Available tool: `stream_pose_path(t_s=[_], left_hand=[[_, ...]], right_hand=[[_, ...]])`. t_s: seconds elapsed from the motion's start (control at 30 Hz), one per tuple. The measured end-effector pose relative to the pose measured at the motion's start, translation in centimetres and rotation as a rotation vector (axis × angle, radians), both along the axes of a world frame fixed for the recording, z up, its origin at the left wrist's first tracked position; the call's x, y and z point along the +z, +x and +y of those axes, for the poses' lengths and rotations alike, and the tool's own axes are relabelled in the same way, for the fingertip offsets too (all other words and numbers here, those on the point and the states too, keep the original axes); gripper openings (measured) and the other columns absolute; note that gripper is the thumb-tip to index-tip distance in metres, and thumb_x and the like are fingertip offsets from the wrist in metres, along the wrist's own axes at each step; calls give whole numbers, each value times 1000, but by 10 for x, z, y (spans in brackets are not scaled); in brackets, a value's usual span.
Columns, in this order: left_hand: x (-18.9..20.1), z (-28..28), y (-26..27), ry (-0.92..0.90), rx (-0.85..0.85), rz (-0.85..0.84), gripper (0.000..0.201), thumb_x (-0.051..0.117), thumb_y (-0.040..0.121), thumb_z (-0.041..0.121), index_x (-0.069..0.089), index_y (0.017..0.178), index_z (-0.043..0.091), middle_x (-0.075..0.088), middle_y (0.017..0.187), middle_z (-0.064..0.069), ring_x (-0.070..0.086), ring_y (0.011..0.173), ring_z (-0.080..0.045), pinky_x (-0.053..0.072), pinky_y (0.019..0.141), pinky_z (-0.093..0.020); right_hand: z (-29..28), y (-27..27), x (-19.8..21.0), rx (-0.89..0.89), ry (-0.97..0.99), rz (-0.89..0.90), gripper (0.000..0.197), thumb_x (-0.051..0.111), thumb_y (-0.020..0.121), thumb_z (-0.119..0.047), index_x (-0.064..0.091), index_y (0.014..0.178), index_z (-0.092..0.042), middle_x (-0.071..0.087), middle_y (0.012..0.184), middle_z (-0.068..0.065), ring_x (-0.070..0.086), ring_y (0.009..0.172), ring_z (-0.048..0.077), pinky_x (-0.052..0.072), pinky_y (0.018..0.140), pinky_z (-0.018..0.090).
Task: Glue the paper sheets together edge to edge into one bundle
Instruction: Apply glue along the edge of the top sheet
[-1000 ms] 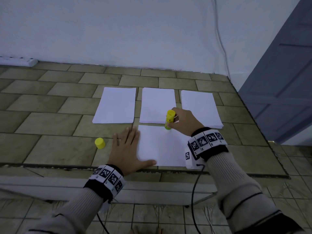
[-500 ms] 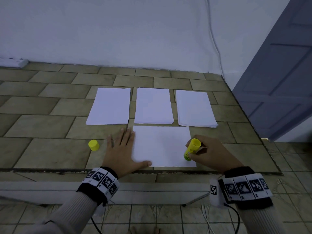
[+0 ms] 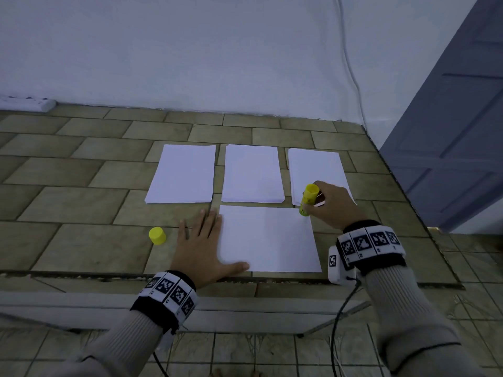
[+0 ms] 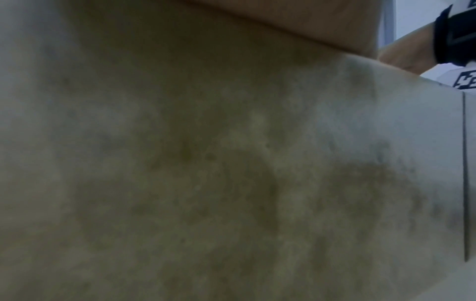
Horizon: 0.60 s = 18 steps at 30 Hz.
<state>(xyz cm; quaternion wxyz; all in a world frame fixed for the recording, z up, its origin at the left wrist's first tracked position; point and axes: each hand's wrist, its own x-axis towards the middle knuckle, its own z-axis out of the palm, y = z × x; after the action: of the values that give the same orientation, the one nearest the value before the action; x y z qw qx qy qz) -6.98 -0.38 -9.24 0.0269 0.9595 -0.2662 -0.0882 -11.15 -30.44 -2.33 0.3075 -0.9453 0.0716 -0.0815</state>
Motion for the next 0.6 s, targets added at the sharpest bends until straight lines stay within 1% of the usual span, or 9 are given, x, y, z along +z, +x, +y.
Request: stream_pose_path(t_s=[0.1, 0.17, 0.23, 0.27, 0.33, 0.4, 0.47, 0.53, 0.6], left_hand=[[0, 0, 1, -5, 0, 9, 142, -4, 44, 104, -4, 155, 16, -12, 163, -1, -18, 148, -19, -7, 117, -57], [1, 0, 0, 5, -2, 9, 142, -5, 43, 103, -5, 155, 15, -13, 163, -1, -18, 148, -19, -7, 117, -56], [1, 0, 0, 13, -3, 6, 142, -5, 44, 103, -5, 155, 16, -14, 163, 0, -18, 148, -19, -7, 117, -57], [0, 0, 0, 9, -3, 4, 142, -5, 44, 103, -5, 155, 16, -14, 163, 0, -18, 148, -19, -7, 118, -57], [1, 0, 0, 1, -3, 7, 142, -4, 44, 103, -4, 155, 16, -13, 163, 0, -17, 148, -19, -7, 117, -57], [0, 0, 0, 9, -5, 2, 141, -3, 45, 103, -5, 155, 16, -14, 163, 0, -17, 148, -19, -7, 117, -57], [0, 1, 0, 5, -6, -7, 141, -3, 46, 104, -4, 155, 16, -13, 163, 0, -17, 148, -19, -6, 117, -57], [-1, 1, 0, -6, -8, -4, 141, -3, 46, 104, -3, 156, 16, -13, 163, 0, -17, 148, -18, -6, 117, -57], [0, 0, 0, -12, -9, 1, 141, -3, 46, 104, -4, 155, 16, -14, 162, 1, -17, 148, -18, -7, 117, -57]], right_hand=[[-1, 10, -1, -43, -23, -10, 14, 69, 81, -14, 58, 86, -8, 66, 88, 8, 63, 80, 22, 48, 74, 29], [-1, 12, -2, -72, -36, -8, 16, 70, 80, -14, 58, 88, -6, 65, 89, 10, 64, 81, 25, 49, 74, 31], [0, 9, -1, -106, -16, -11, 22, 71, 80, -14, 57, 96, -7, 65, 89, 8, 63, 79, 23, 51, 72, 31], [-1, 6, -1, -126, -5, -11, 27, 72, 80, -14, 56, 102, -9, 64, 88, 6, 62, 77, 21, 50, 69, 29], [-4, 0, 2, -175, -56, 14, 36, 73, 79, -21, 54, 108, -13, 59, 86, 3, 58, 75, 19, 45, 63, 26], [-8, -8, 6, -207, -175, 103, 37, 72, 80, -30, 56, 109, -15, 58, 88, 2, 56, 78, 18, 43, 64, 27], [-11, -14, 8, -208, -307, 288, 35, 68, 81, -36, 59, 107, -15, 62, 96, 4, 58, 84, 20, 46, 69, 28], [-11, -20, 7, -189, -419, 459, 31, 63, 82, -41, 63, 96, -14, 65, 93, 6, 61, 84, 21, 46, 68, 27], [-12, -26, 5, -176, -419, 518, 34, 59, 84, -47, 65, 89, -13, 66, 89, 7, 62, 82, 22, 46, 67, 28]])
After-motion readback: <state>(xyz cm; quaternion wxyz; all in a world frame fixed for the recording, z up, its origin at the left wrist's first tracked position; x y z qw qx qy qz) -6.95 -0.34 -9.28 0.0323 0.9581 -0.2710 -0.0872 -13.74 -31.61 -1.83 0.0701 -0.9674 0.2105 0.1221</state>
